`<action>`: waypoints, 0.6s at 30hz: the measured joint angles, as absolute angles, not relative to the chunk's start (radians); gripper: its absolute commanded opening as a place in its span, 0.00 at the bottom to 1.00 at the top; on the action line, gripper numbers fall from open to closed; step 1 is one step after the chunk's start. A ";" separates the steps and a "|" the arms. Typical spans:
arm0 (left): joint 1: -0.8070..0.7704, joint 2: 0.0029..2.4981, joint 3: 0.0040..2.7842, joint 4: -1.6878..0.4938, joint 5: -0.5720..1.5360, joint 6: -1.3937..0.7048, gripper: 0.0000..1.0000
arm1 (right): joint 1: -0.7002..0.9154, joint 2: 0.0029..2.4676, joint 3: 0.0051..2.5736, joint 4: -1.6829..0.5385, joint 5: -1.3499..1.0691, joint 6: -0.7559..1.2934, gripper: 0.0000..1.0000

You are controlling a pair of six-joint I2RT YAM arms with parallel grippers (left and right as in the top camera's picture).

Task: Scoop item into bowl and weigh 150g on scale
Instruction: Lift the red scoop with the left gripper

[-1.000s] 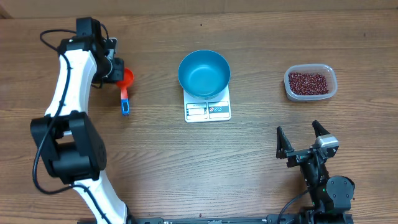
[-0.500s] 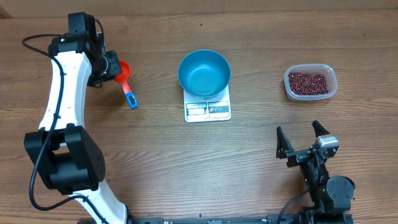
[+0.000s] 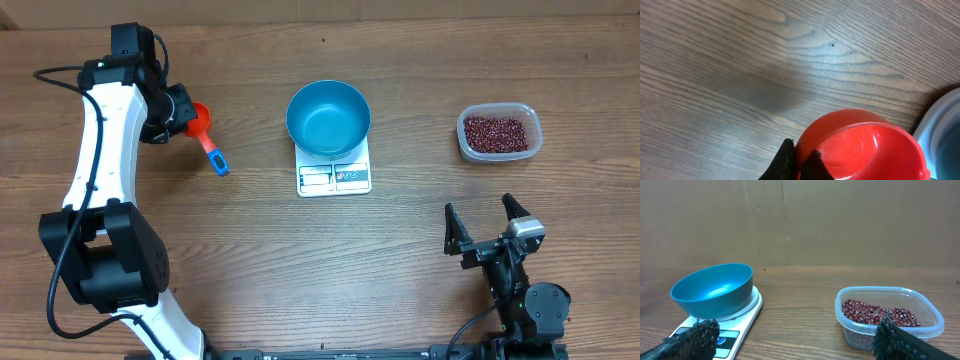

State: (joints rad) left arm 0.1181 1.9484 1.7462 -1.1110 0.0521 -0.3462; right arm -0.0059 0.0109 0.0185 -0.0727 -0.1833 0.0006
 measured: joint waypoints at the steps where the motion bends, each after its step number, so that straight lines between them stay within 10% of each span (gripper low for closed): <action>1: 0.118 1.948 1.746 -1.116 0.056 -0.359 0.04 | -0.006 0.011 0.019 -0.072 -0.183 0.000 1.00; 18: 0.118 1.948 1.747 -1.184 0.071 -0.527 0.04 | -0.006 0.011 0.019 -0.072 -0.183 0.000 1.00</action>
